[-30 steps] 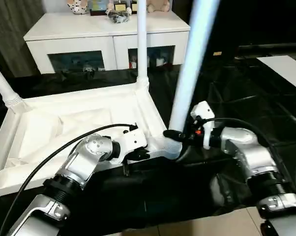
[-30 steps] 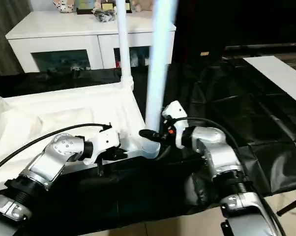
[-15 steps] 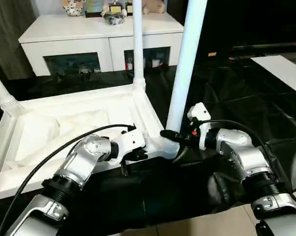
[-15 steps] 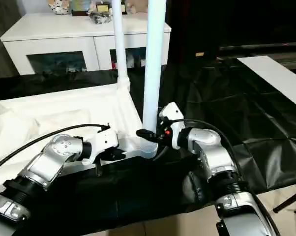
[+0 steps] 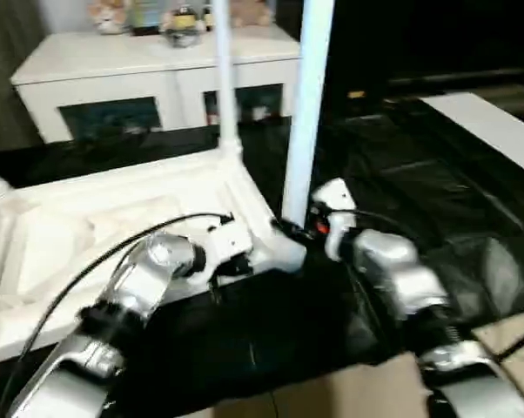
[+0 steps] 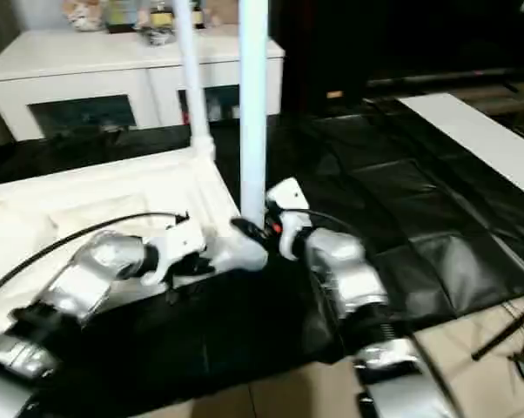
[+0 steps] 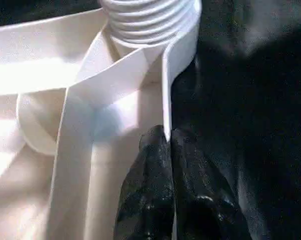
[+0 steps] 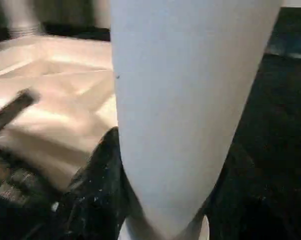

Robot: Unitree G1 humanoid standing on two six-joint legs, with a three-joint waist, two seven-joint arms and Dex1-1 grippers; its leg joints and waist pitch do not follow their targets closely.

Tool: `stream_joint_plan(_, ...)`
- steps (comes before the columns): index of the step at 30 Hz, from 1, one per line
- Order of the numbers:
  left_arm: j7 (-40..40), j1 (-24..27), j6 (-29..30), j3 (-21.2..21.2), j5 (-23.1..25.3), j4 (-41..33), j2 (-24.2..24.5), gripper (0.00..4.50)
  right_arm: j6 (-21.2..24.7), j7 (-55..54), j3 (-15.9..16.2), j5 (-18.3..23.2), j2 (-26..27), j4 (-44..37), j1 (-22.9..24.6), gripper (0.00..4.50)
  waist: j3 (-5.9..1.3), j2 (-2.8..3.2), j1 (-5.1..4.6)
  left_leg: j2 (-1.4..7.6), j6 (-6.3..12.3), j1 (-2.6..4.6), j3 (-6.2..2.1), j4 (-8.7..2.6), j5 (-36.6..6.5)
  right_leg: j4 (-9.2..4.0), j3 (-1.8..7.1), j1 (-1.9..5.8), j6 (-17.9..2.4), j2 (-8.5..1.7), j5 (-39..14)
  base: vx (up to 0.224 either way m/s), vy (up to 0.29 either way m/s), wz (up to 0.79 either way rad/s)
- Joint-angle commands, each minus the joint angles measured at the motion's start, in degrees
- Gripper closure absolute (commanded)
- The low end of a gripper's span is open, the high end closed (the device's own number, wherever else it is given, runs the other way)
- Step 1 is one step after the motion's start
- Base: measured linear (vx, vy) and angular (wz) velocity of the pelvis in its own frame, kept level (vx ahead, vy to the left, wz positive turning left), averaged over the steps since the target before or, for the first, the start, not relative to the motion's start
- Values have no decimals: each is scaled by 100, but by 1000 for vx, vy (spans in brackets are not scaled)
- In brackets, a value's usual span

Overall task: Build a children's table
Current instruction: Insert table leg to table base

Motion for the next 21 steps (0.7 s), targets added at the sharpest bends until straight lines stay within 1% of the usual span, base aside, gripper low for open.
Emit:
stream_joint_plan(1,501,-37,431,40,-7,407,-287,450,433,-861,-143,-428,-53,785,302,266,-21,75,-43,481,-583,179,-263,-886,-5347,-358,-133,5,-292,-22,-2942,-50,13,1)
stream_joint_plan(2,681,-107,534,122,-40,506,-390,450,431,-1036,-154,-447,5,830,288,266,-31,101,-1,521,-574,82,-201,-1026,-5397,-184,-168,139,-357,31,-2597,-66,9,9)
stream_joint_plan(3,927,-211,646,228,-81,647,-539,450,416,-1312,-162,-490,94,912,263,266,-77,179,271,664,-624,-290,-21,-1457,-5544,722,-109,539,-555,60,-1131,-105,-20,18)
stream_joint_plan(4,1218,-358,761,342,-115,834,-741,450,359,-1693,-133,-587,217,1079,199,266,-134,-75,404,557,-498,-56,183,-1367,-4637,570,191,317,-354,4,-1546,-105,-20,18)
stream_joint_plan(5,1288,-396,789,367,-120,880,-793,450,345,-1782,-125,-609,250,1130,176,266,-137,-275,343,368,-626,376,170,-772,-3860,-41,333,-230,-270,-228,-3100,-10,-104,19)
stream_joint_plan(6,1448,-470,843,427,-128,957,-901,450,335,-1993,-110,-652,317,1237,126,266,-113,-356,310,96,-64,497,-104,424,-1512,-840,556,-460,-335,-884,-5284,50,-71,-20)
stream_joint_plan(7,1568,-519,887,474,-138,997,-982,450,334,-2140,-102,-676,364,1313,91,266,-96,-248,388,241,56,-235,-447,209,-411,-493,614,236,-520,-1023,-4848,50,-71,-20)
stream_joint_plan(8,1665,-557,930,514,-152,1021,-1050,450,332,-2243,-97,-688,402,1376,65,266,-58,-161,428,350,-138,-261,-495,-143,-635,-381,423,271,-553,-785,-4336,46,66,-50)
stream_joint_plan(9,1749,-584,969,550,-165,1031,-1110,450,334,-2327,-96,-691,434,1424,48,266,-124,-74,362,435,-442,-63,-444,-426,-1739,-150,201,58,-587,-216,-2779,30,66,-11)
stream_joint_plan(10,1870,-627,1032,620,-192,1023,-1205,450,318,-2529,-135,-698,484,1532,3,266,-149,-79,293,462,-520,39,-431,-457,-2287,-99,216,14,-676,-156,-2142,30,66,-11)
stream_joint_plan(11,1870,-627,1032,620,-192,1023,-1205,450,318,-2529,-135,-698,484,1532,3,266,-144,-39,258,449,-612,93,-403,-508,-2859,-87,276,13,-941,-170,-1380,-36,12,20)
stream_joint_plan(12,1985,-676,1146,678,-217,958,-1318,450,310,-2805,-234,-684,558,1731,-86,266,-102,-56,229,389,-507,121,-348,-530,-3387,-186,286,-6,-906,-185,-1951,0,0,0)
stream_joint_plan(13,2037,-694,1212,698,-224,899,-1378,450,294,-2976,-290,-682,600,1891,-158,266,-65,-60,189,374,-500,181,-356,-532,-3792,-305,263,-74,-757,-229,-2710,0,0,0)
stream_joint_plan(14,2041,-695,1226,696,-224,882,-1387,450,289,-3006,-301,-682,608,1932,-176,266,-65,-71,158,367,-493,169,-390,-550,-3908,-331,229,-41,-629,-228,-2940,0,0,0)
stream_joint_plan(15,2001,-702,1202,631,-205,902,-1366,450,282,-3084,-336,-693,630,2016,-215,266,-51,-41,138,379,-506,135,-459,-614,-4152,-375,169,22,-399,-241,-3165,0,0,0)
stream_joint_plan(16,1947,-684,1216,606,-203,873,-1356,450,295,-3112,-380,-662,647,2051,-234,266,-67,-57,118,380,-506,115,-477,-629,-4176,-387,157,53,-324,-245,-3118,0,0,0)
stream_joint_plan(17,1912,-670,1229,591,-204,851,-1350,450,304,-3130,-411,-639,658,2077,-247,266,-109,-67,125,383,-474,97,-481,-642,-4000,-385,175,98,-315,-267,-2803,0,0,0)
stream_joint_plan(18,1868,-651,1242,586,-216,810,-1350,450,312,-3158,-488,-568,684,2135,-279,266,-143,-100,161,393,-404,75,-445,-651,-3578,-371,234,109,-443,-289,-2311,0,0,0)
stream_joint_plan(19,1787,-630,1242,560,-225,760,-1338,450,287,-3137,-524,-529,693,2188,-313,266,-143,-93,187,402,-356,64,-398,-648,-3217,-358,265,96,-617,-301,-1950,0,0,0)
stream_joint_plan(20,1738,-618,1239,543,-230,731,-1332,450,263,-3119,-541,-509,698,2221,-333,266,-145,-94,197,408,-343,59,-378,-643,-3099,-348,275,93,-690,-301,-1839,0,0,0)
stream_joint_plan(21,1738,-618,1239,543,-230,731,-1332,450,263,-3119,-541,-509,698,2221,-333,266,-139,-110,209,413,-321,34,-350,-640,-2940,-330,281,105,-769,-296,-1757,0,0,0)
